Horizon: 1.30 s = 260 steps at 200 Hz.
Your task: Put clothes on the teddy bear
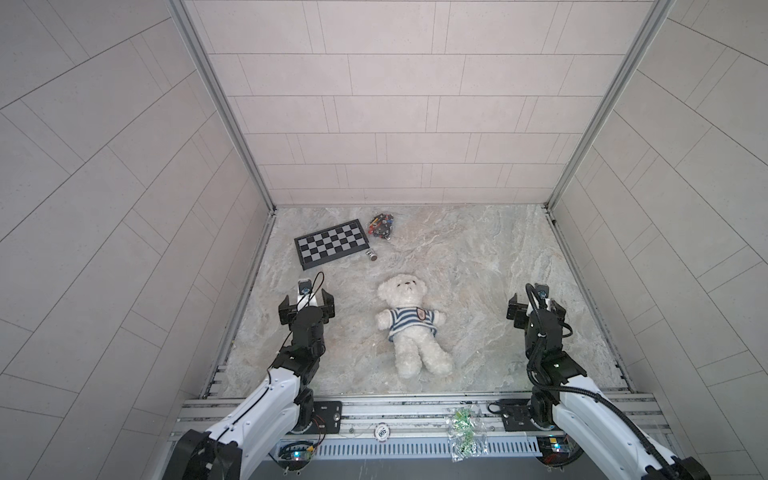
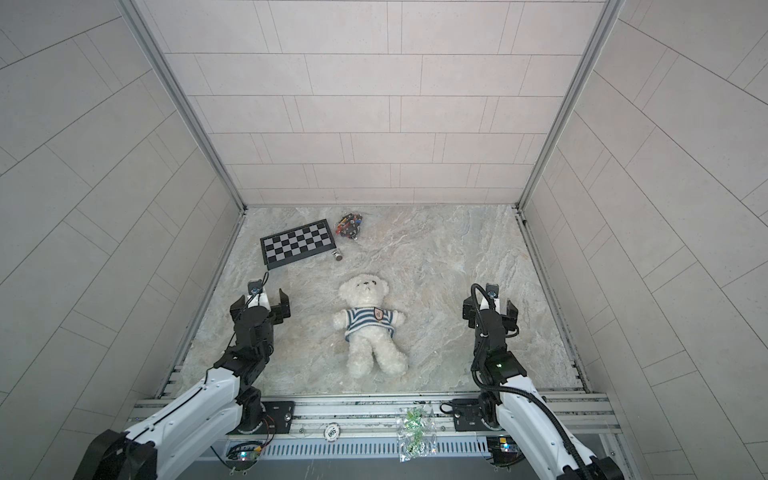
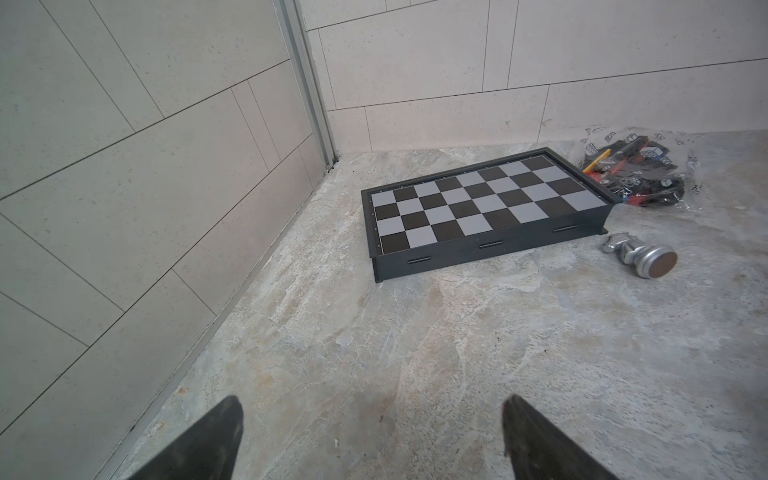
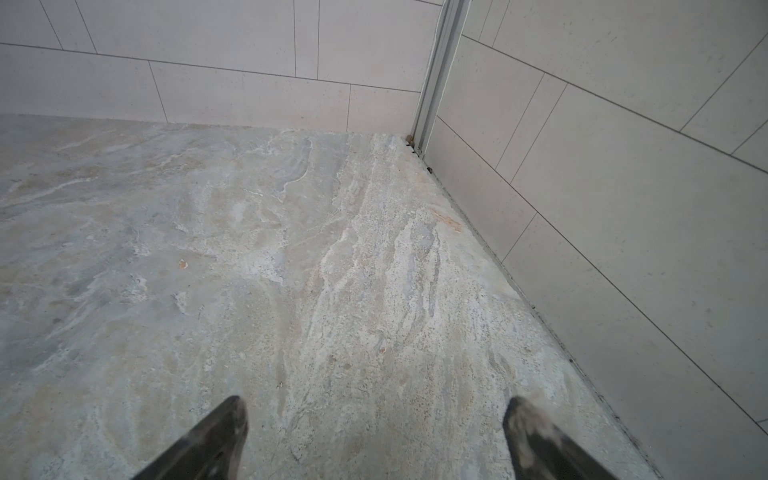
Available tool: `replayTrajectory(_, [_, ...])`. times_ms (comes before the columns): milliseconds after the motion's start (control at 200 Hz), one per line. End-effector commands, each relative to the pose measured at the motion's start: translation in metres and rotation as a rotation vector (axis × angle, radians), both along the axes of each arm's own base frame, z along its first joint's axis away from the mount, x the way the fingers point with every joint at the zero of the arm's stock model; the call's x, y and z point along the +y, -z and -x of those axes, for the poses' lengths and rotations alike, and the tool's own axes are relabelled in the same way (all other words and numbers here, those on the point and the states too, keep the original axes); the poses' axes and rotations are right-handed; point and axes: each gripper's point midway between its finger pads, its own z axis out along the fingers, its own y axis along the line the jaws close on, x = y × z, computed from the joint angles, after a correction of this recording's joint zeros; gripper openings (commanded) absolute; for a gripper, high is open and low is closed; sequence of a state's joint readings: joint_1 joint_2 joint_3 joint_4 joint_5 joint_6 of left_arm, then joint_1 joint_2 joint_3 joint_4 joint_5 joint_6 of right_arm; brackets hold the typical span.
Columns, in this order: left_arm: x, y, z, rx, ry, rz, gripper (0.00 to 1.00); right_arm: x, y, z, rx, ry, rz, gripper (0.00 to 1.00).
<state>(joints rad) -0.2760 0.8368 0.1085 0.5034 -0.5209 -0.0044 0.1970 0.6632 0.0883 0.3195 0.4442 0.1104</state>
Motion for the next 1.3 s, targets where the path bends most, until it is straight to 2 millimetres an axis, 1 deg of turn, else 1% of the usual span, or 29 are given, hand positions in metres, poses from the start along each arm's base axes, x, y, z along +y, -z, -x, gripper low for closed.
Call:
replayTrajectory(0, [-0.005,-0.018,-0.013,-0.062,0.030,0.021,1.00,0.001,-0.011,-0.011,-0.070,-0.005,-0.031,0.99])
replayTrajectory(380, [-0.003,-0.023,-0.033,-0.088,0.031,0.036,1.00,0.002,-0.007,-0.049,-0.061,-0.018,-0.057,0.99])
replayTrajectory(726, [-0.011,-0.026,-0.056,-0.098,0.054,0.023,1.00,-0.001,-0.008,-0.067,-0.087,-0.007,-0.040,0.97])
replayTrajectory(876, [-0.011,-0.027,-0.060,-0.109,0.054,0.028,1.00,0.000,-0.007,-0.071,-0.077,-0.014,-0.027,0.97])
replayTrajectory(1121, [-0.010,-0.029,-0.069,-0.129,0.060,0.047,1.00,0.002,-0.006,-0.084,-0.065,-0.028,-0.006,0.96])
replayTrajectory(1241, [-0.011,-0.029,-0.073,-0.136,0.069,0.041,1.00,0.000,-0.007,-0.088,-0.074,-0.015,0.008,0.96])
replayTrajectory(1297, [-0.009,-0.028,-0.074,-0.161,0.066,0.048,1.00,-0.003,-0.003,-0.090,-0.071,0.001,0.014,0.97])
